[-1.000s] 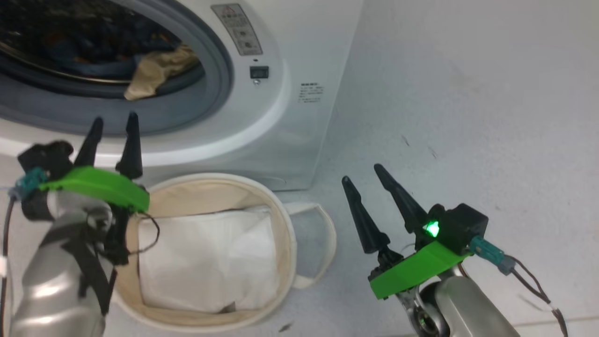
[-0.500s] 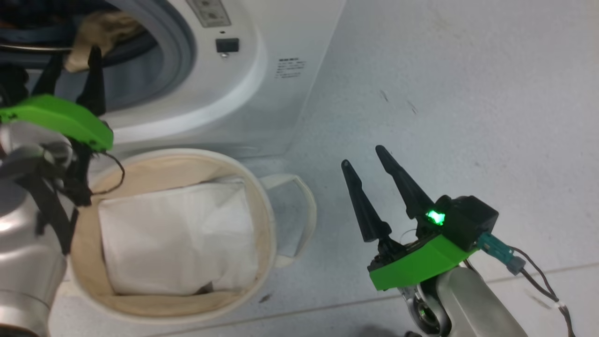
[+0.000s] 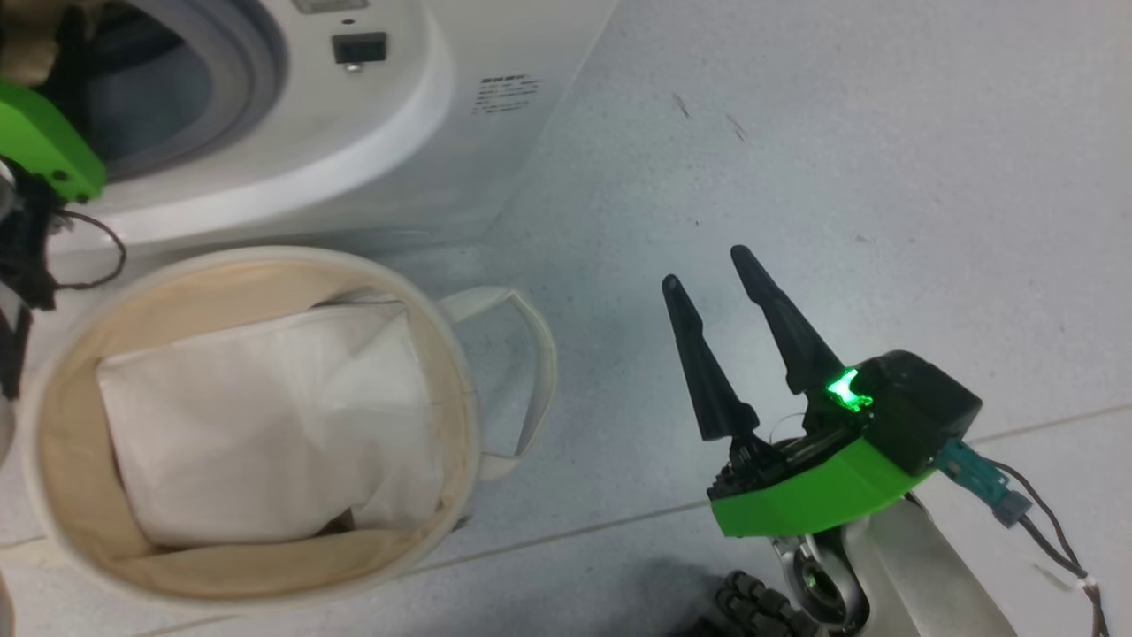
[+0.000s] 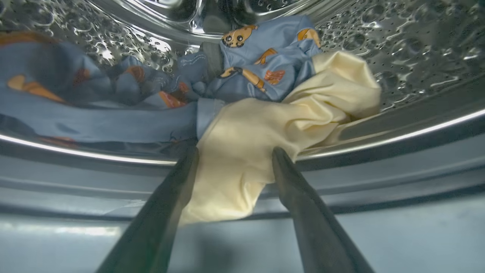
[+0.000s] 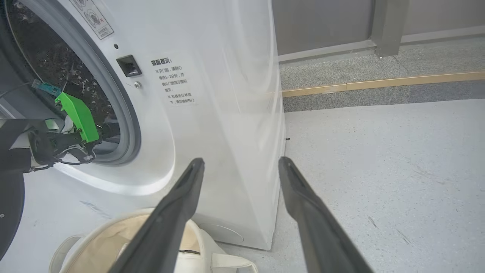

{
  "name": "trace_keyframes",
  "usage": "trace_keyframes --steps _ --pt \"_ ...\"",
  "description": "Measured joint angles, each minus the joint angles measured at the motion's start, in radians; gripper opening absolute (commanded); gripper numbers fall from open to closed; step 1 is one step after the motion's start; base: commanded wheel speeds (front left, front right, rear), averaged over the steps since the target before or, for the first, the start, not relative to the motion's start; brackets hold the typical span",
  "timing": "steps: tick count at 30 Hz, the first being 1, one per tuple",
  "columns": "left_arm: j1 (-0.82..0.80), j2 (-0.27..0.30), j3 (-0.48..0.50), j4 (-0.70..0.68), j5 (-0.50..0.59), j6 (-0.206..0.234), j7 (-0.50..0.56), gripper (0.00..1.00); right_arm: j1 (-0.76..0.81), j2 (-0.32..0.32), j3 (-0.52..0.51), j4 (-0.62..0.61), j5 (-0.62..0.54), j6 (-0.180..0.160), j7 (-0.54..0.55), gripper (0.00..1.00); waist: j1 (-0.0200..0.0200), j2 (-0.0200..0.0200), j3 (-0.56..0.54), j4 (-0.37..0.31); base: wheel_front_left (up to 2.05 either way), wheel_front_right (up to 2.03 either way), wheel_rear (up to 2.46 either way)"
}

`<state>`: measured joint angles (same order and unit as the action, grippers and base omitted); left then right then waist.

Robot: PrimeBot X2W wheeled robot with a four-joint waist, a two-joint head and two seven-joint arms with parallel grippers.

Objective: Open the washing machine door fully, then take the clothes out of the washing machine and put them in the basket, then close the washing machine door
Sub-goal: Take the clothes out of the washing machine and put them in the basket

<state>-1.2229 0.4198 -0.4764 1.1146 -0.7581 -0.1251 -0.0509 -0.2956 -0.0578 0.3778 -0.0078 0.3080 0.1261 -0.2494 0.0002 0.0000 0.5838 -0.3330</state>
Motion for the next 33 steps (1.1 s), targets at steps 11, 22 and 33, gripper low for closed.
trace_keyframes --steps 11,22,33 --pt "-0.098 0.027 -0.04 0.118 0.001 0.011 0.052 0.71 0.015 0.001 -0.013 -0.017 -0.004 0.0 0.0 1.0 0.0 0.0 0.034 -0.028 0.0 0.0 0.0" --pt "-0.092 -0.007 -0.1 0.146 0.035 0.001 0.017 0.0 0.014 0.002 -0.016 -0.017 -0.009 0.0 0.0 1.0 0.0 0.0 0.009 0.0 0.0 0.0 0.0" --pt "0.112 -0.078 -0.19 -0.081 -0.049 0.0 -0.128 0.0 0.013 0.002 -0.002 0.042 0.014 0.0 0.0 1.0 -0.0001 0.0 -0.138 0.077 0.0 0.0 0.0"
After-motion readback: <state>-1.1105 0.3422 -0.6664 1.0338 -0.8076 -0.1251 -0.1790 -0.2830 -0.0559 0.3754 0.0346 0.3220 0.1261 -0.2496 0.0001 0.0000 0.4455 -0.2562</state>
